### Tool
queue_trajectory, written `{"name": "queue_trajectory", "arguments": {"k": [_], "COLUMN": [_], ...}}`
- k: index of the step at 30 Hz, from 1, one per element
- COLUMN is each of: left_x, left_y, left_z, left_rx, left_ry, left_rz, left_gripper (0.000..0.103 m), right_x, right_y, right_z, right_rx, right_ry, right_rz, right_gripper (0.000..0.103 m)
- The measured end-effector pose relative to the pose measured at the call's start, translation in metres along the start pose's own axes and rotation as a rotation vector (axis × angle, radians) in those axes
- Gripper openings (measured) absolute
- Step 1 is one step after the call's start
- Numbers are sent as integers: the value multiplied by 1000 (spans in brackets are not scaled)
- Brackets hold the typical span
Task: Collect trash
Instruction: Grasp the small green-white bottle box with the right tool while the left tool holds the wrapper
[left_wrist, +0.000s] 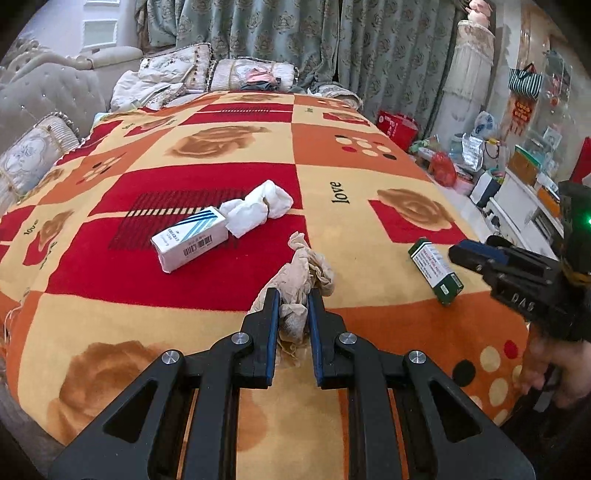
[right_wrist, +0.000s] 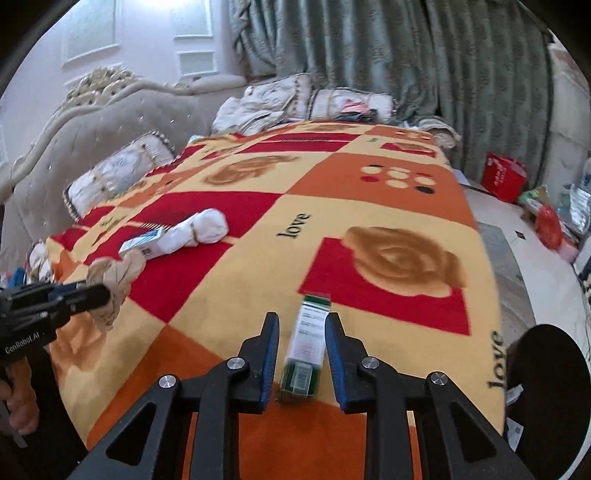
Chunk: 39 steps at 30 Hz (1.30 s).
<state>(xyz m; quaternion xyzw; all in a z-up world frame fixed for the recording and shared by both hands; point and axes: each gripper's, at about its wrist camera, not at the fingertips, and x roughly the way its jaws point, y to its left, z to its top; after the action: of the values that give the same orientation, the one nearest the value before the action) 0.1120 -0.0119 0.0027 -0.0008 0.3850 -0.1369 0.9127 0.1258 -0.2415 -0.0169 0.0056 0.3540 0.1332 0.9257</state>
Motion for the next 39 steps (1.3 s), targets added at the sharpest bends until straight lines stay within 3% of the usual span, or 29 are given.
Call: {"name": "queue_trajectory", "arguments": {"k": [11,16,24,32,34,35,36,39], "left_x": [2,2,2,4,4,5,5,6], "left_y": [-3,-7,-9,-15,-17,-19,-21,-24], "left_z": [-2,-3,-2,-2,-2,-3,-4,-6], "left_rx": [20,39,43,29,39,47,60,80], "left_ry": [-3,-12,-12,-3,-3,-4,-5,-8], "left_rz": [-1,-11,-33,-45,-45,-41,-35,-35], "left_gripper": [13,13,13,13,13,13,13,13], "right_x": [-11,-18,-30,-42,-33,-23,-15,13], "right_y": [-12,-17,-30,-31,-26,-19,-13,4], "right_z": [-6,-7,-11,-16,-12,-11,-10,-4], "right_rx": [17,48,113,90,96,81,72,26], "right_ry": [-1,-19,-38,-81,-73,-48,-26,41], "right_rz": [-9,50,104,128,176,167,151,97], "right_gripper": [21,11,10,10,23,42,50,51]}}
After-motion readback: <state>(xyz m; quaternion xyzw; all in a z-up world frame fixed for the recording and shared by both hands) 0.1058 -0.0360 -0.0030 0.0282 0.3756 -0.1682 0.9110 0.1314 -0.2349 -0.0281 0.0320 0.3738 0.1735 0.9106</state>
